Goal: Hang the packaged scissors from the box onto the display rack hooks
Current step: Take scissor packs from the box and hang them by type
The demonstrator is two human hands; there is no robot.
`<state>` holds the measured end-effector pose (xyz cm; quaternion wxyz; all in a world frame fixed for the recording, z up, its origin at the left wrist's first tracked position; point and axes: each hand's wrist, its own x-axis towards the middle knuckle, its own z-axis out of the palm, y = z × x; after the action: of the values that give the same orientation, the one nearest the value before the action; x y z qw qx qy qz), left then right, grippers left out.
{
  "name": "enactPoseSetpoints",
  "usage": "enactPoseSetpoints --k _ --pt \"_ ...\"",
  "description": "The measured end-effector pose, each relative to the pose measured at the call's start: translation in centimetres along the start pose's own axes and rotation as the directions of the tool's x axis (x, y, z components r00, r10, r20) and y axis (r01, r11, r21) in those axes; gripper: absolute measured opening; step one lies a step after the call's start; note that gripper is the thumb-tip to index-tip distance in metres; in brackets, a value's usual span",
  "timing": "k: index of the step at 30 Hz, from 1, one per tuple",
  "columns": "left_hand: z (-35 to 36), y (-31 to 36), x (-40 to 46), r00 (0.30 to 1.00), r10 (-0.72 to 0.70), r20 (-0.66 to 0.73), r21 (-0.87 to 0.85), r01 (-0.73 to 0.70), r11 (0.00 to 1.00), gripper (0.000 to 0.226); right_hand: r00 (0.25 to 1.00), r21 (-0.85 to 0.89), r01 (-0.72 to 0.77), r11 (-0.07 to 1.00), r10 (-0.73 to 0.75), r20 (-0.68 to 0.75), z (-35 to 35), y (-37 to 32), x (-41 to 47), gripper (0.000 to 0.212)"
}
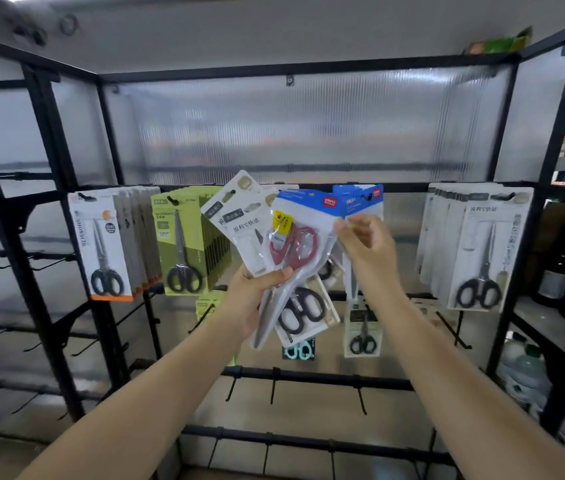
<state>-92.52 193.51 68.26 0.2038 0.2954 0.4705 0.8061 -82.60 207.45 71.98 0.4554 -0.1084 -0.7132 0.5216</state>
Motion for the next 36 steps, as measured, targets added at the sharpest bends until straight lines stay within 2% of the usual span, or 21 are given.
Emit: enactPoseSetpoints --k 2,4,7,9,11,13,16,19,23,25,30,36 --pt "0.7 -1.0 -0.6 1.0 -0.014 0.011 -0.033 0.015 0.999 0.035 0.991 0.109 -0.116 0.987 0.108 0.076 1.1 0.1 -1.0 0.026" --pt "1.4 -2.1 -1.2 0.999 -0.042 -0.028 -0.091 0.04 0.995 0.035 0.991 0.101 -0.137 0.985 0.137 0.006 2.1 -0.1 -1.7 0.022" --pt "2.4 -3.0 -1.8 0.992 -0.099 -0.08 -0.163 0.085 0.983 0.048 0.981 0.172 -0.141 0.975 0.16 -0.105 3.0 0.3 -1.9 0.021" --pt "2.8 -3.1 -1.9 0.982 -0.156 -0.104 -0.225 0.129 0.966 0.042 0.973 0.256 -0.137 0.957 0.178 -0.144 3.1 0.6 -1.9 0.022" --pt "2.5 -2.8 -1.9 0.967 -0.241 -0.087 -0.289 0.207 0.935 0.026 0.971 0.332 -0.119 0.936 0.179 -0.157 3.3 0.9 -2.0 0.028" --pt "2.0 -2.4 -1.9 0.95 -0.307 -0.051 -0.301 0.279 0.912 0.03 0.974 0.356 -0.084 0.931 0.152 -0.167 3.3 1.0 -1.9 0.033" --pt "1.2 -2.0 -1.8 0.96 -0.257 -0.115 -0.247 0.223 0.943 0.042 0.985 0.365 -0.027 0.931 0.087 -0.148 2.6 0.8 -1.7 0.054" --pt "0.3 -1.5 -1.6 0.966 -0.164 -0.201 -0.196 0.124 0.973 0.047 0.995 0.275 0.016 0.961 0.012 -0.1 0.9 0.3 -0.8 0.084" --pt "-1.4 -1.3 -1.2 0.968 -0.108 -0.227 -0.154 0.074 0.985 0.026 0.988 0.113 0.068 0.991 -0.051 -0.146 -1.8 -0.4 1.0 0.072" --pt "-1.8 -1.4 -1.2 0.972 -0.101 -0.212 -0.143 0.071 0.987 0.023 0.985 0.026 0.07 0.997 -0.065 -0.158 -2.9 -0.3 2.2 0.067" --pt "-2.2 -2.0 -1.6 0.981 -0.074 -0.178 -0.11 0.055 0.992 0.021 0.998 -0.275 0.007 0.961 -0.025 -0.061 -4.1 0.5 4.0 0.063" --pt "-2.6 -1.9 -1.4 0.991 -0.031 -0.131 -0.086 0.02 0.996 0.021 0.997 -0.265 -0.083 0.961 0.077 -0.03 -3.6 1.3 4.2 0.063"
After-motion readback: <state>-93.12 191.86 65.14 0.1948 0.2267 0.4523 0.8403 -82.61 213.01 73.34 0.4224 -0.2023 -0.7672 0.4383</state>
